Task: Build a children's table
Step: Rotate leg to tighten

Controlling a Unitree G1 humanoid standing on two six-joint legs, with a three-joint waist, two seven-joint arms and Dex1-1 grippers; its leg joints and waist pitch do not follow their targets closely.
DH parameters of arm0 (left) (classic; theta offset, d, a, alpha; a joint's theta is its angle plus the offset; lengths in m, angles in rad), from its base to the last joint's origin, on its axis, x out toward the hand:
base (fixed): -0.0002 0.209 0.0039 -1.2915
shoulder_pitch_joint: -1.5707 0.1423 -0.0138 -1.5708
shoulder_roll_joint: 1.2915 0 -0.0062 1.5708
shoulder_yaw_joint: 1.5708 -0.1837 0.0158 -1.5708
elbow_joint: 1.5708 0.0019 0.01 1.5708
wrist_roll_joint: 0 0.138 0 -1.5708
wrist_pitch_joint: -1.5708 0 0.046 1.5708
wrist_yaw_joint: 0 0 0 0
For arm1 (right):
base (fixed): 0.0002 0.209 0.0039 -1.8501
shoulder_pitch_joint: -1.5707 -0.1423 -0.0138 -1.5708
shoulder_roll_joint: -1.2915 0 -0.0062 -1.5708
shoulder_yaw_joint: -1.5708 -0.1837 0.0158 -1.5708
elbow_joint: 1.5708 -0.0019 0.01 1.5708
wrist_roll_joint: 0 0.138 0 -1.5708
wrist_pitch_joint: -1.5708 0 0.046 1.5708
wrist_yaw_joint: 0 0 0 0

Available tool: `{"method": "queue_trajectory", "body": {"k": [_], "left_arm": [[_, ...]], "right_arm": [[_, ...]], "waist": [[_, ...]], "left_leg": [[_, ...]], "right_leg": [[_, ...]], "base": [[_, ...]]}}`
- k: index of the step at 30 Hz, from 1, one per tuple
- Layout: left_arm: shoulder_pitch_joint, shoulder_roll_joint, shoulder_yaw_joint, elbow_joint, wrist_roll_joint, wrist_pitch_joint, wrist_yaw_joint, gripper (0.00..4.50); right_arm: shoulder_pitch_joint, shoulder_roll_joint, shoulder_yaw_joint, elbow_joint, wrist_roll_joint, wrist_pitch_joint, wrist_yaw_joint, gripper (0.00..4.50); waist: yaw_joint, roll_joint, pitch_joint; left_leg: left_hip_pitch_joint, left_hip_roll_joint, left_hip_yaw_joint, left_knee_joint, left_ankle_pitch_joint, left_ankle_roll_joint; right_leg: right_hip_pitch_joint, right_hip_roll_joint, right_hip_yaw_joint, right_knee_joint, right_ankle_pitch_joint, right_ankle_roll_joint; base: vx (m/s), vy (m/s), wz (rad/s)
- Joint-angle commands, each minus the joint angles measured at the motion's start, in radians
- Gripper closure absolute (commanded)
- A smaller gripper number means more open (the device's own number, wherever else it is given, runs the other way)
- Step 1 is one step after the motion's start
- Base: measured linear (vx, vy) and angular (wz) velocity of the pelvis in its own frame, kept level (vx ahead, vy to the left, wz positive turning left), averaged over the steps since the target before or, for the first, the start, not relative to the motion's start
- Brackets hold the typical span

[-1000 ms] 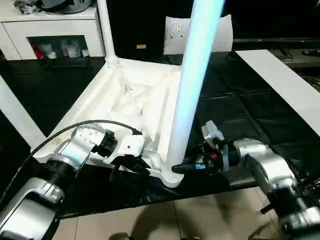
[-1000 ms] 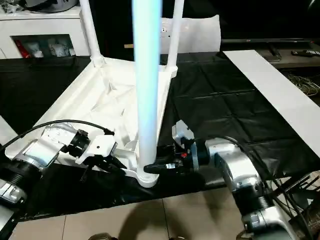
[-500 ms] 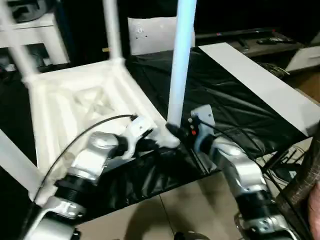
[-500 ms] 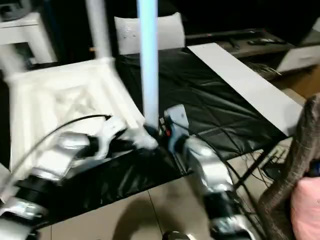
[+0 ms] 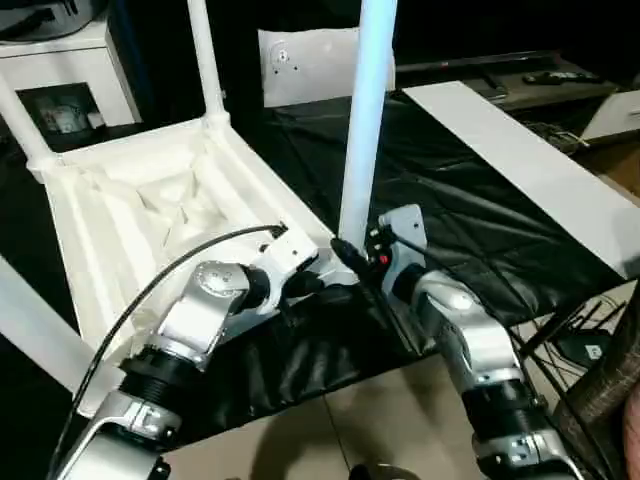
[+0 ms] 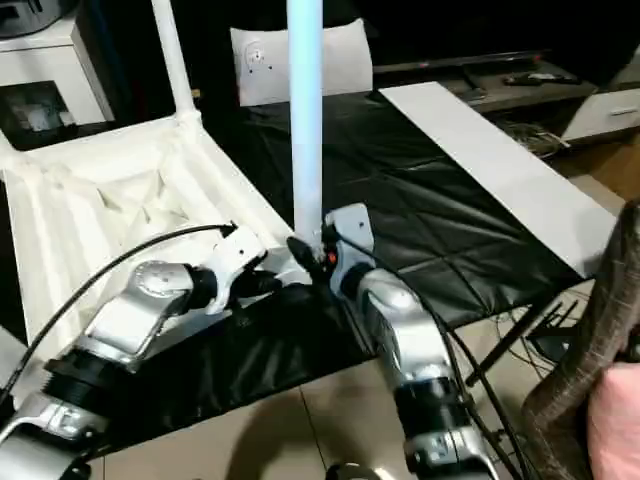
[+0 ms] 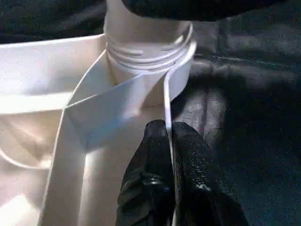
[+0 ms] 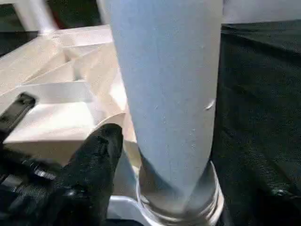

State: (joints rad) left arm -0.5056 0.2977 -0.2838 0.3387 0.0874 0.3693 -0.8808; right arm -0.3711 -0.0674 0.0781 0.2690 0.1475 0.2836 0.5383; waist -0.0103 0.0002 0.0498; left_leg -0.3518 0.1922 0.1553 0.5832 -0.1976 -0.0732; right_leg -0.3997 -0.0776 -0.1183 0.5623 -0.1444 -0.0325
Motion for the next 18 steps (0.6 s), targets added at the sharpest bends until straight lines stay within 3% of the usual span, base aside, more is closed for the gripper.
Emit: {"method": "queue_trajectory", "body": {"k": [1, 3, 5, 8, 11, 18], "left_arm": [[0.005, 0.016, -0.033, -0.021, -0.011, -0.065, -0.071, 4.5], [0.009, 0.05, -0.054, -0.01, -0.022, -0.138, -0.149, 4.5], [0.007, 0.072, -0.069, 0.002, -0.024, -0.186, -0.195, 4.5], [-0.008, 0.106, -0.084, 0.039, -0.054, -0.263, -0.312, 4.5], [-0.032, 0.124, -0.081, 0.074, -0.084, -0.294, -0.398, 4.5], [-0.078, 0.166, -0.127, 0.133, -0.081, -0.371, -0.539, 4.5]], "right_arm": [[0.015, -0.012, 0.019, -0.023, 0.028, -0.016, 0.065, 1.02], [0.035, -0.075, 0.026, -0.051, 0.047, -0.035, 0.162, 0.96], [0.048, -0.114, 0.034, -0.07, 0.056, -0.044, 0.225, 0.72], [0.062, -0.207, 0.042, -0.09, 0.085, -0.052, 0.372, 0.55], [0.059, -0.282, 0.062, -0.09, 0.101, -0.035, 0.487, 0.25], [0.017, -0.349, 0.121, -0.048, 0.104, -0.055, 0.652, 0.2]], "waist": [[0.011, 0.011, -0.065], [0.022, 0.009, -0.071], [0.034, 0.01, -0.068], [0.051, 0.012, -0.066], [0.065, 0.005, -0.064], [0.074, 0.003, -0.063]], "left_leg": [[-0.004, 0.036, -0.005, -0.066, -0.206, 0.057], [-0.007, 0.036, -0.005, -0.065, -0.154, 0.065], [-0.004, 0.037, 0.0, -0.063, -0.131, 0.089], [0.003, 0.04, 0.002, -0.065, -0.143, 0.088], [0.008, 0.041, 0.005, -0.067, -0.181, 0.071], [0.007, 0.043, 0.005, -0.067, -0.206, 0.056]], "right_leg": [[0.054, -0.072, 0.06, -0.067, -0.326, -0.145], [0.062, -0.071, 0.059, -0.056, -0.247, -0.169], [0.059, -0.069, 0.06, -0.052, -0.202, -0.184], [0.056, -0.07, 0.061, -0.051, -0.216, -0.184], [0.056, -0.072, 0.062, -0.056, -0.273, -0.176], [0.056, -0.074, 0.06, -0.059, -0.336, -0.161]], "base": [[0.0, 0.0, 0.0], [0.0, 0.0, 0.0], [0.0, 0.0, 0.0], [0.0, 0.0, 0.0], [0.0, 0.0, 0.0], [0.0, 0.0, 0.0]]}}
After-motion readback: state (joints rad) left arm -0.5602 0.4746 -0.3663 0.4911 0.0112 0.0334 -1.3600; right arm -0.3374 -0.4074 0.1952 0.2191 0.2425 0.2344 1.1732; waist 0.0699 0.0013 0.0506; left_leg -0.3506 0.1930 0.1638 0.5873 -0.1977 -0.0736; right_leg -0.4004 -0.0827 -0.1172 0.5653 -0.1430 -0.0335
